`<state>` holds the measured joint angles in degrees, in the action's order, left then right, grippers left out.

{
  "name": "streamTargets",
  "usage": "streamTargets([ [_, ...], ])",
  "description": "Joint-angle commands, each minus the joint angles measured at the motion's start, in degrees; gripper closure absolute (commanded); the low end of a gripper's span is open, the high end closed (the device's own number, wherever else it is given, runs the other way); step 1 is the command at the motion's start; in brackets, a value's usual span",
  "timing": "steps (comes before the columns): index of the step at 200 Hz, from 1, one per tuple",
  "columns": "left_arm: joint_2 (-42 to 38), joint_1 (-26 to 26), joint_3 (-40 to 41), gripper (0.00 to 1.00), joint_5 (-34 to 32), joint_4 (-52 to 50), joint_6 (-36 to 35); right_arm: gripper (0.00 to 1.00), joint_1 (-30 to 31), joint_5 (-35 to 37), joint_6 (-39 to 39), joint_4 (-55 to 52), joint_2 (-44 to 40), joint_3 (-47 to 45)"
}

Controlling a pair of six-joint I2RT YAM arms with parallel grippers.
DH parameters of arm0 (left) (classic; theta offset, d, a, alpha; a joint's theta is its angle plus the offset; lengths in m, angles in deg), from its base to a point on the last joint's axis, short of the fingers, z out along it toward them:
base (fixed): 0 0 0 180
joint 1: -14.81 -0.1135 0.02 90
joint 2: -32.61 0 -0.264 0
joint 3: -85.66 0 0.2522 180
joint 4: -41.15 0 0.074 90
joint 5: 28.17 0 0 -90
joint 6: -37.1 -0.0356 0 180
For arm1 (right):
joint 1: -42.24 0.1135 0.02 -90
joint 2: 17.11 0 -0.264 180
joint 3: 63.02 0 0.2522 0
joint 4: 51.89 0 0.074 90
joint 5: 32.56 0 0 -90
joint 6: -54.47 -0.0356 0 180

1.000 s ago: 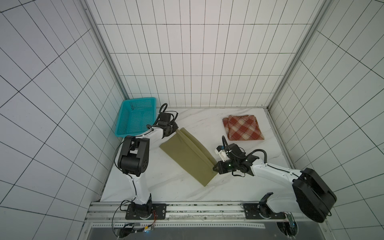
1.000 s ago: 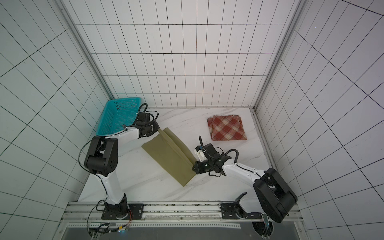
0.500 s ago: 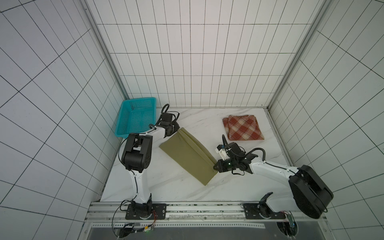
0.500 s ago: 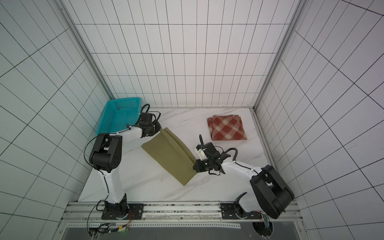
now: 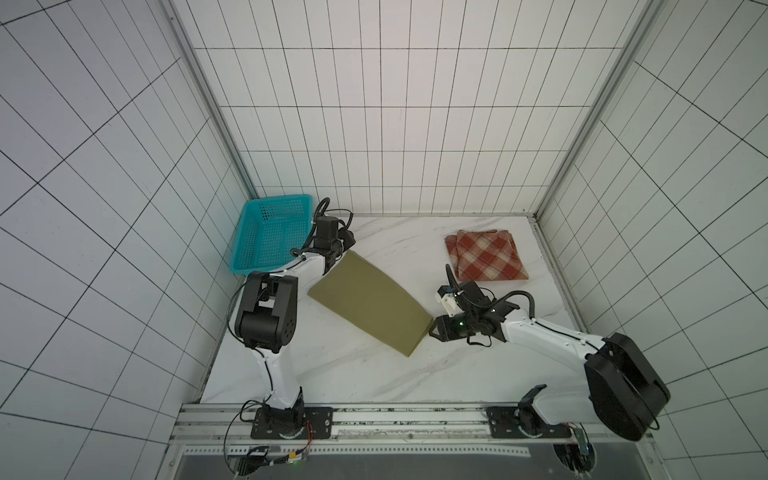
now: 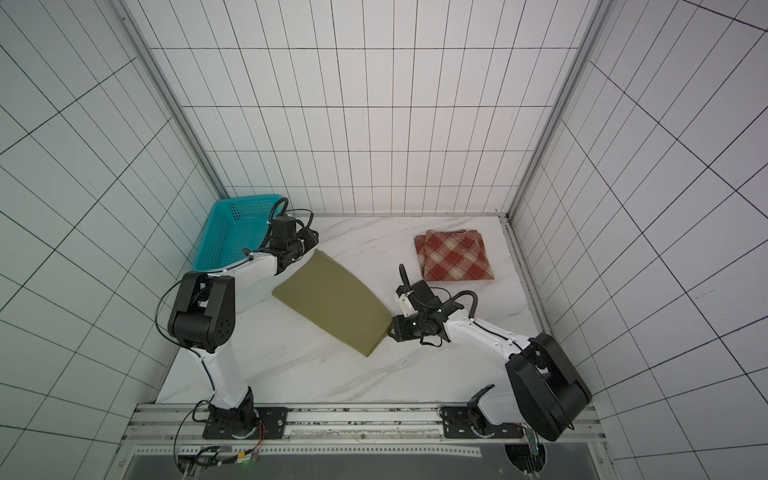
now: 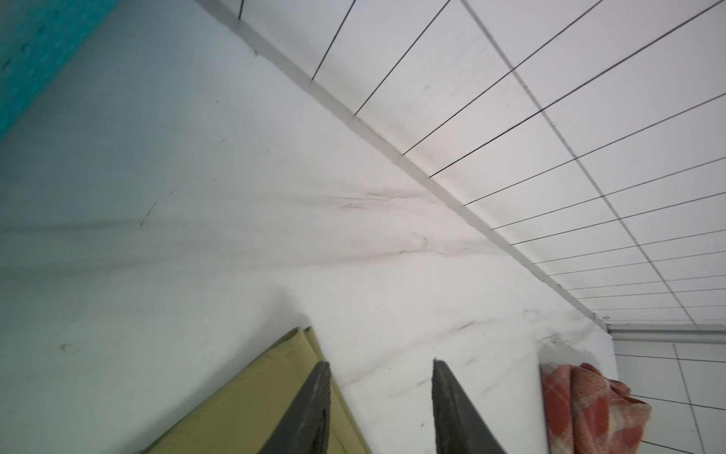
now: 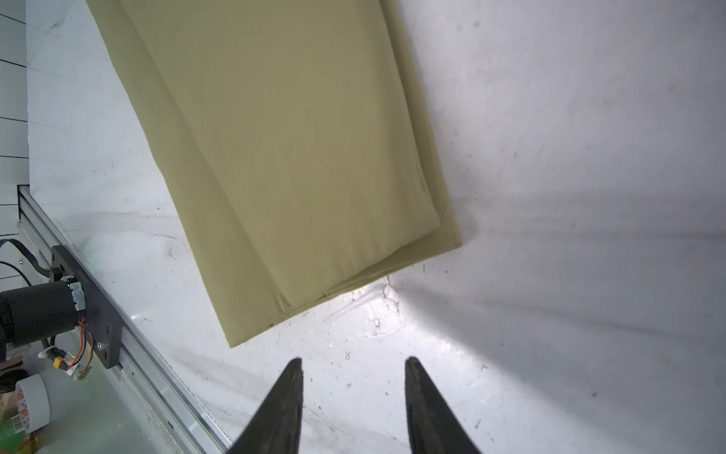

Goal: Fold and stack skirts
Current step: Fold the skirt at the center of the table, then rotate the skirt at the center of the table.

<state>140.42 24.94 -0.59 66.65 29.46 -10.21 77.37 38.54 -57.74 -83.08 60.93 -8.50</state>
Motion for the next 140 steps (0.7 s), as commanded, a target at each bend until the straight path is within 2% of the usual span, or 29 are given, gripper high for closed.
streamTargets([
  [1, -2.9, 0.1, 1.8, 0.59, 3.3, 2.5, -0.5, 0.57, -0.4, 2.0, 1.6, -1.9, -0.2, 5.6],
  [59, -9.4, 0.1, 12.7, 0.70, 10.0, -1.3, 0.0, 0.63, -0.4, 2.3, 1.1, 4.4, 2.8, 6.9],
  [97, -13.7, 0.7, 22.4, 0.71, 11.6, -1.2, 0.4, 0.68, -0.3, 3.2, 0.4, 8.8, 6.2, 6.0],
  [140, -16.5, 1.8, 29.3, 0.71, 13.2, -1.7, 0.0, 0.78, -0.8, 5.6, -3.1, 11.8, 9.7, 3.9],
])
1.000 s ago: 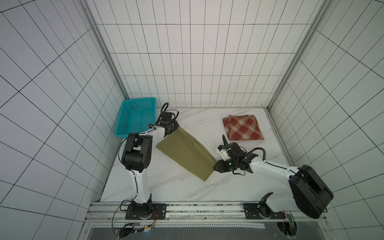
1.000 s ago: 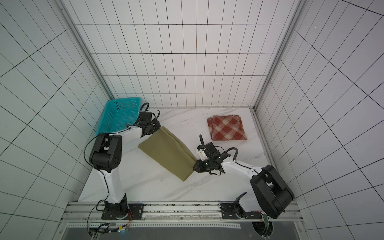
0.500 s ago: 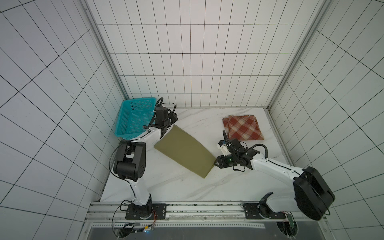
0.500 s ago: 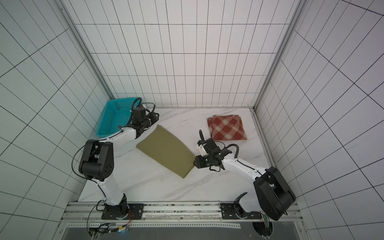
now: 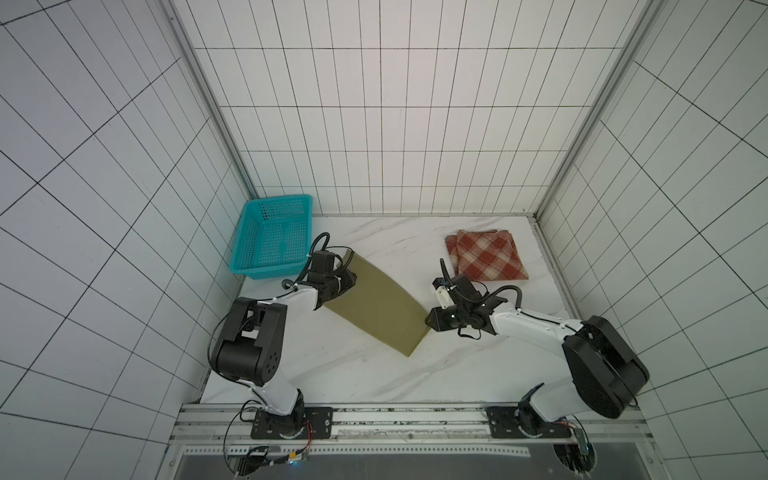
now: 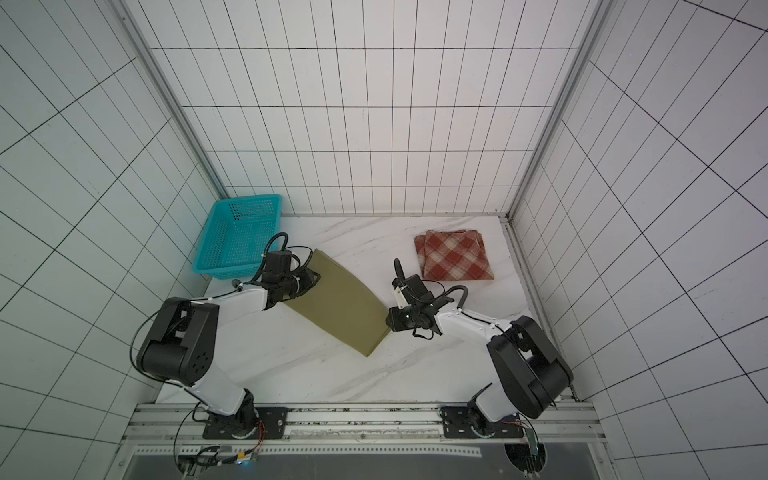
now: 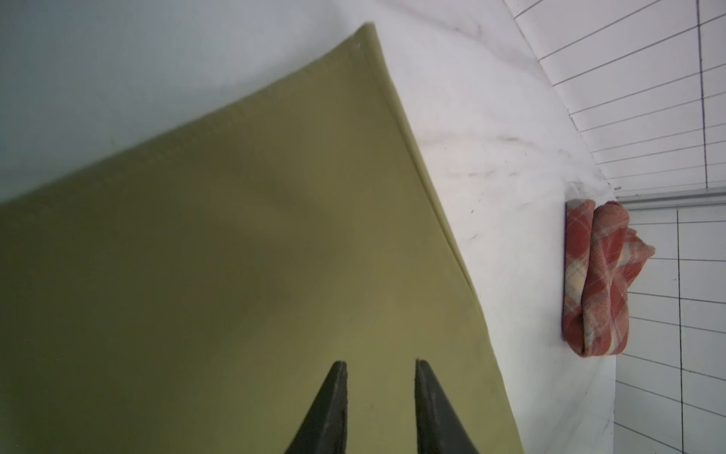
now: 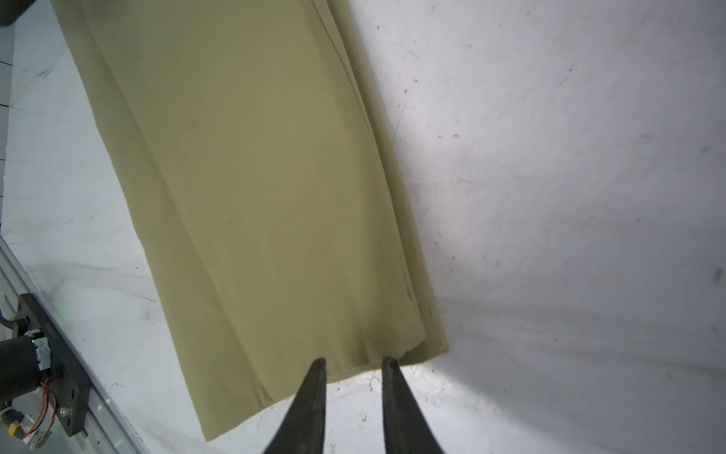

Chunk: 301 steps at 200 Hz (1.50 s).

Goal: Fold and stack skirts
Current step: Rotate the skirt at the center of the table.

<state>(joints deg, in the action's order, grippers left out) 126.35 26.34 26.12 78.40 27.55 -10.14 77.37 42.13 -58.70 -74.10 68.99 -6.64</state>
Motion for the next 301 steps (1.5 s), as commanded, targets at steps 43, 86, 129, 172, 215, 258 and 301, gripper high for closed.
streamTargets([
  [43, -3.9, 0.7, 6.9, 0.71, 1.1, -0.3, -0.5, 0.82, -2.9, 4.7, -1.0, 2.9, 6.3, 4.7],
  [86, -4.5, 3.7, 9.6, 0.71, 0.6, -0.2, 0.6, 0.82, -7.5, 3.7, 2.4, 2.9, 14.4, 11.8],
  [129, -7.6, 8.1, 13.3, 0.71, 0.7, 0.2, 3.5, 0.81, -11.7, 1.1, 5.6, 2.0, 20.9, 21.2],
  [172, -18.0, 7.7, 11.7, 0.71, 0.5, -5.6, 3.7, 0.79, -10.6, -1.0, 6.4, -2.1, 12.0, 24.1],
  [215, -19.5, 1.3, 7.1, 0.72, 1.7, -6.7, 1.7, 0.76, -6.6, -2.2, 6.1, -2.3, 4.4, 19.5],
  [258, -10.1, -4.5, 2.3, 0.74, 3.1, -3.1, 0.5, 0.76, -5.4, -3.0, 4.6, 2.2, 4.8, 12.9],
  [301, -1.1, -7.4, -3.4, 0.76, 0.6, -0.8, -0.1, 0.77, -5.4, -2.9, 3.9, 6.8, 7.0, 8.2],
])
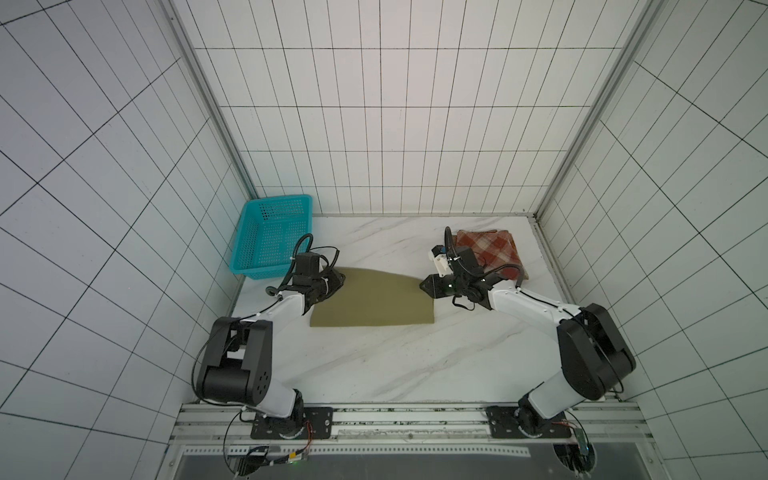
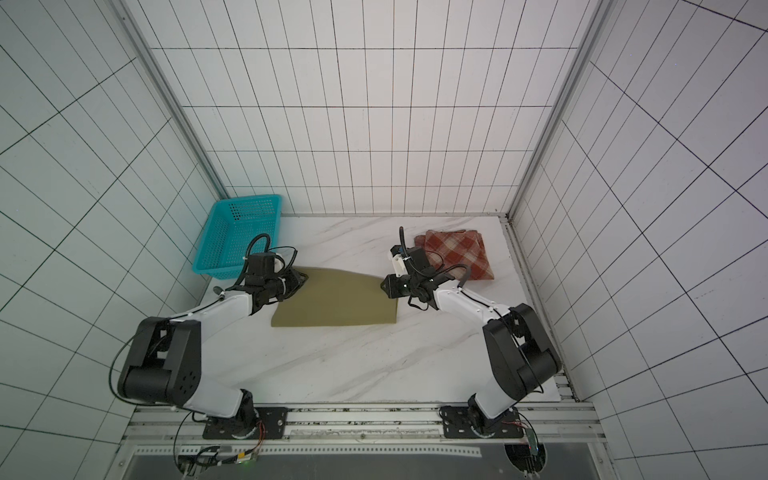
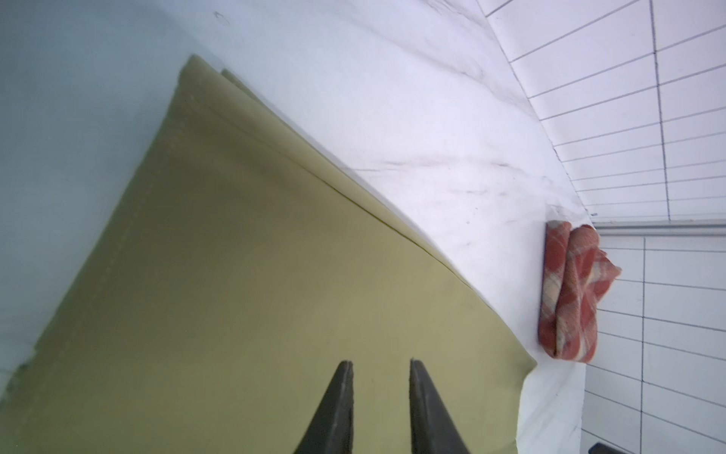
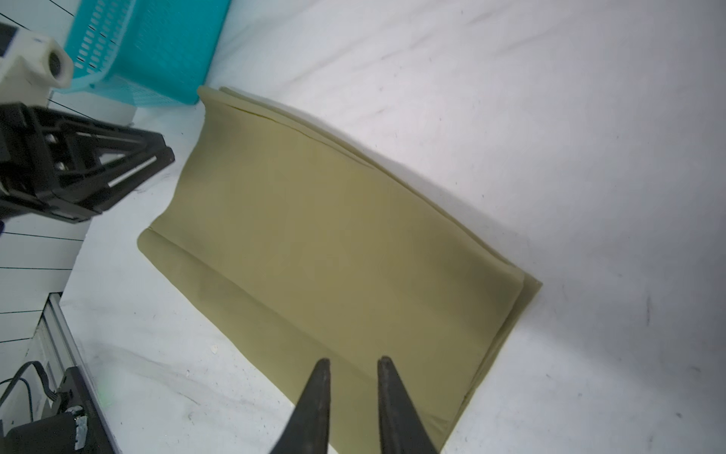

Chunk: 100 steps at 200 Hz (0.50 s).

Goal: Fold and stack skirts
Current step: Rotate the skirt at the center of the table.

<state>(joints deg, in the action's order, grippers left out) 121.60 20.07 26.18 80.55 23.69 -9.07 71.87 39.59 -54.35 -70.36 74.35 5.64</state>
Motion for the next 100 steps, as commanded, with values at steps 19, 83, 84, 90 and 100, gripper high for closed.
streamTargets([
  [19, 7.4, -1.5, -5.8, 0.77, -2.3, 3.5, -1.3, 0.78, 0.1, -0.1, -0.4, 3.4, 2.4, -5.2],
  [83, 16.0, -2.5, -10.2, 0.79, -4.6, 5.6, -1.1, 0.78, 0.1, 0.1, -1.3, 4.4, 2.1, -11.6],
  [84, 16.0, -2.4, -10.2, 0.79, -4.6, 5.7, -1.1, 0.78, 0.2, 0.2, -1.3, 4.4, 2.1, -11.6],
  [90, 16.6, -2.6, -10.3, 0.80, -4.7, 6.2, -1.1, 0.79, 0.1, 0.6, -1.3, 4.4, 1.9, -12.3],
  [100, 17.4, -2.7, -10.4, 0.80, -4.7, 6.7, -0.9, 0.78, 0.1, 1.2, -1.1, 4.2, 1.7, -13.2],
])
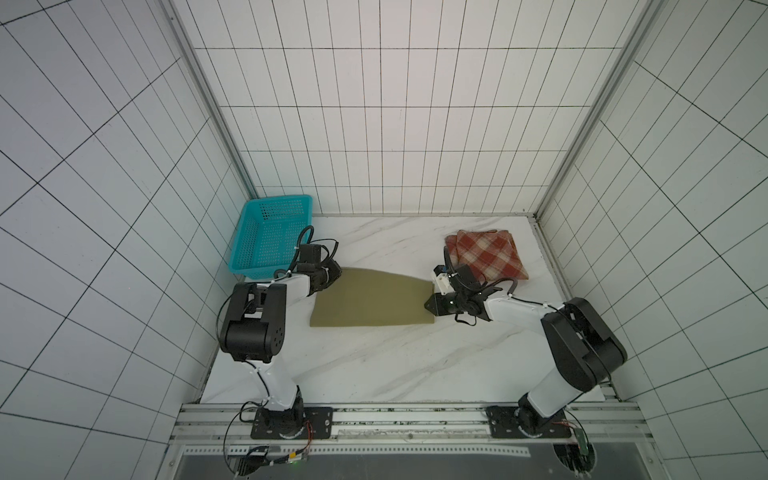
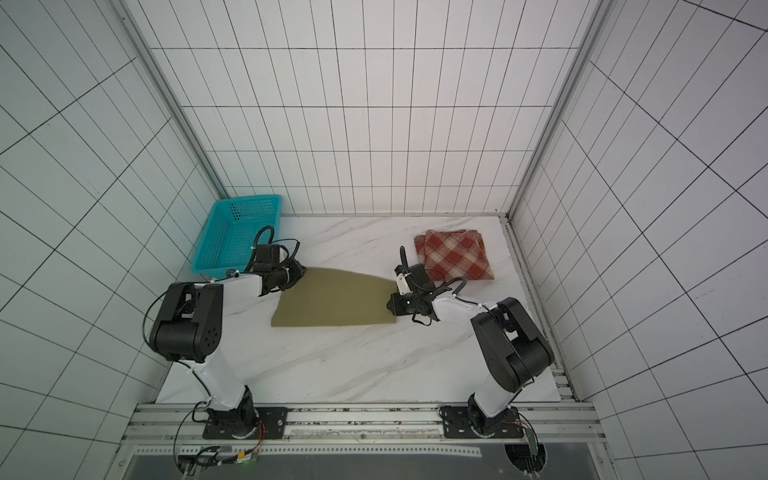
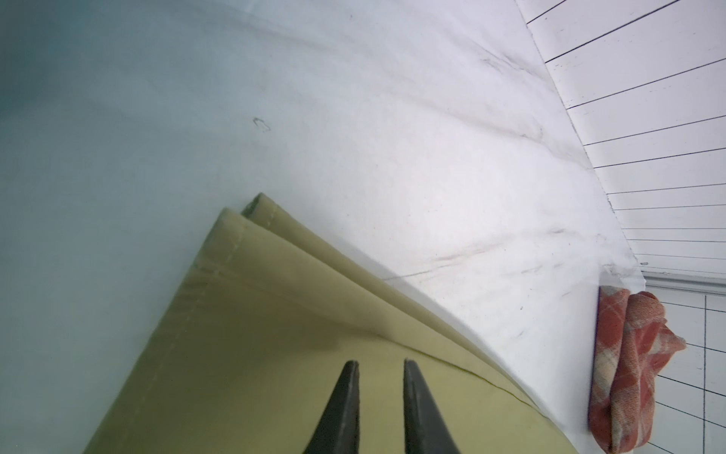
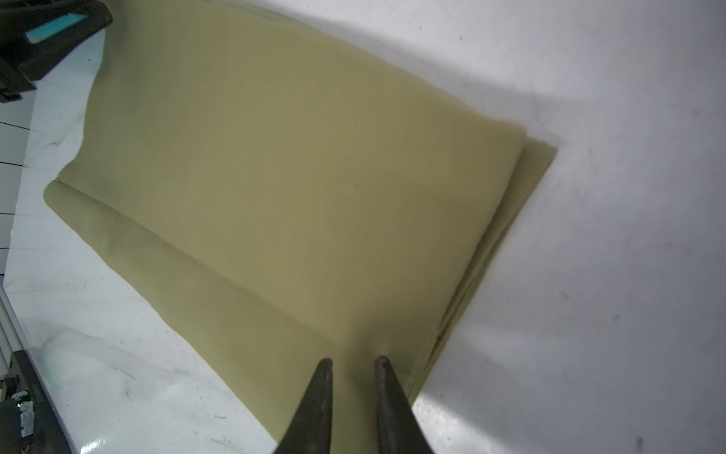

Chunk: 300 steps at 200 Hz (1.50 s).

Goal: Fold and stack skirts
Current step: Rotate the skirt at the center of the table, then fold the skirt at the center of the table.

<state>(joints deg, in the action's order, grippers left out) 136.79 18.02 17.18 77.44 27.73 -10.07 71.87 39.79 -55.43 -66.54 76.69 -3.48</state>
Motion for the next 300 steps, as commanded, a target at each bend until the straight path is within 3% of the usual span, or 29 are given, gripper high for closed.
streamTargets([
  [1, 2.3, -0.7, -1.4, 0.80, -1.7, 2.7, 0.2, 0.78, 0.1, 1.0, -0.1, 0.4, -0.7, -4.2],
  [47, 4.6, -1.4, -2.0, 0.80, -0.4, 4.0, 0.2, 0.79, 0.1, 1.0, -0.1, -0.8, -0.5, -6.6],
  [81, 2.1, -1.1, -1.7, 0.80, 1.4, 4.8, 0.1, 0.80, 0.0, -0.6, -0.6, -4.3, -4.2, -5.6],
  [110, -2.5, 0.9, -0.7, 0.80, 2.8, 4.4, 0.2, 0.66, -1.6, -3.0, -1.1, -7.5, -11.5, -3.6],
  [139, -6.8, 5.5, 1.3, 0.80, 3.4, 3.5, 0.8, 0.51, -5.0, -5.0, -1.0, -7.5, -15.9, -3.0],
  [177, -9.1, 14.9, 3.8, 0.80, 4.4, 3.4, 3.0, 0.50, -10.4, -10.2, -0.4, -4.2, -12.7, -3.9],
  [220, -4.3, 26.7, 2.8, 0.80, 3.4, 4.7, 5.4, 0.49, -12.9, -14.3, -1.5, 3.0, -8.6, -6.8],
  [300, 5.1, 32.0, 1.0, 0.81, 2.5, 6.4, 6.2, 0.48, -12.8, -17.9, -4.2, 11.4, -3.3, -11.9],
])
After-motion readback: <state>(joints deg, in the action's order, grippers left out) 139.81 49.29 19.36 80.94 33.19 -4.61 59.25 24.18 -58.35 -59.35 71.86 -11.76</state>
